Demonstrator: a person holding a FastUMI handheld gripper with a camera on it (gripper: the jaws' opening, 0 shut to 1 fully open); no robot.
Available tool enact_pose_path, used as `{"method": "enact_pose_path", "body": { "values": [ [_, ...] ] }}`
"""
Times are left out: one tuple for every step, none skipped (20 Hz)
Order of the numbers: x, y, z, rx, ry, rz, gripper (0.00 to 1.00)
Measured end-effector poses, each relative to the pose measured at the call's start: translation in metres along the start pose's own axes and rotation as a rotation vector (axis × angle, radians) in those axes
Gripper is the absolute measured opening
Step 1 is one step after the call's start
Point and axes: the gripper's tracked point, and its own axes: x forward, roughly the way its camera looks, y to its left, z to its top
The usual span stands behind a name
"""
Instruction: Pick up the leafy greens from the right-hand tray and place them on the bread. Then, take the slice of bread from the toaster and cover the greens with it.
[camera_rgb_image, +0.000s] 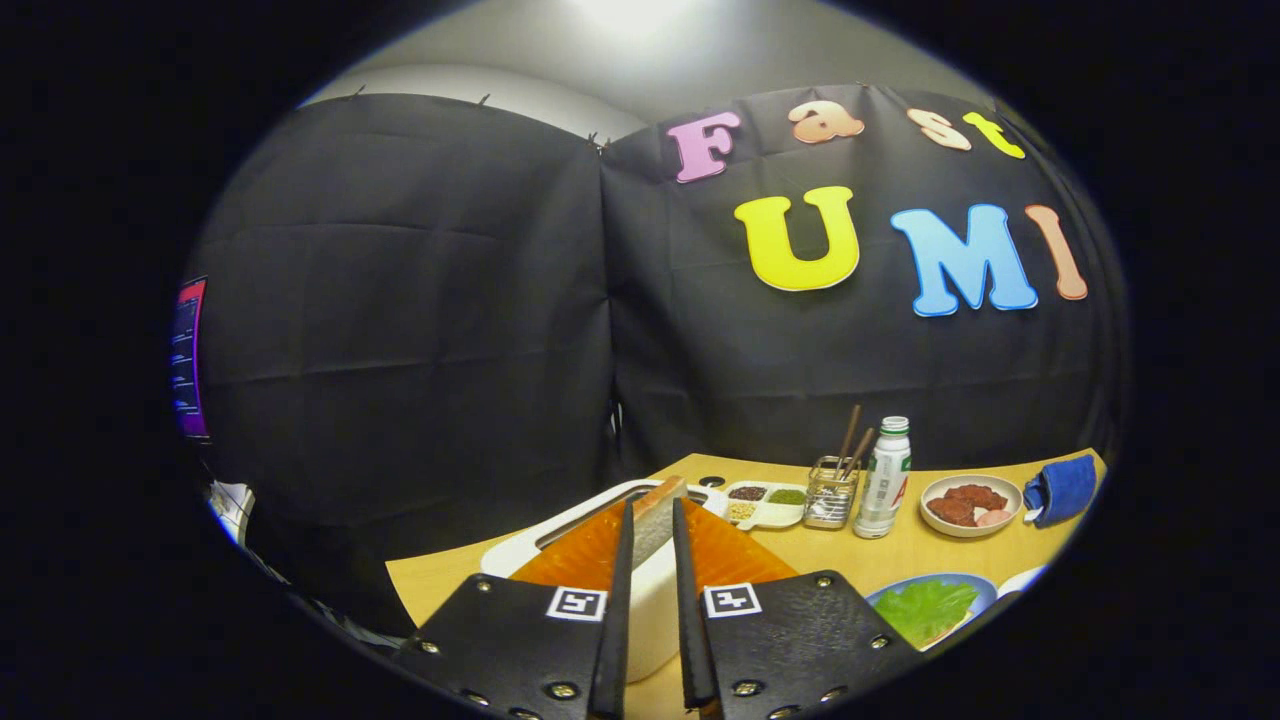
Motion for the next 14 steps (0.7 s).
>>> {"method": "enact_pose_path", "body": {
  "values": [
    [0.005, 0.003, -0.007, -0.006, 0.015, -0.005, 0.34],
    [0.009, 0.007, -0.011, -0.013, 0.027, -0.010, 0.35],
    [0.014, 0.012, -0.015, -0.015, 0.036, -0.011, 0.35],
    [0.019, 0.014, -0.019, -0.014, 0.044, -0.016, 0.35],
    [0.024, 0.015, -0.023, -0.014, 0.051, -0.024, 0.35],
    [0.028, 0.016, -0.025, -0.015, 0.057, -0.034, 0.35],
    [0.032, 0.015, -0.028, -0.013, 0.059, -0.045, 0.35],
    [0.035, 0.014, -0.029, -0.011, 0.062, -0.051, 0.35],
    [0.037, 0.014, -0.031, -0.010, 0.064, -0.059, 0.35],
    [0.039, 0.013, -0.033, -0.010, 0.067, -0.067, 0.35],
    [0.042, 0.012, -0.034, -0.012, 0.066, -0.077, 0.35],
    [0.044, 0.010, -0.033, -0.018, 0.064, -0.091, 0.35],
    [0.047, 0.007, -0.033, -0.026, 0.060, -0.108, 0.35],
    [0.049, 0.006, -0.034, -0.029, 0.060, -0.123, 0.35]
  ]
}}
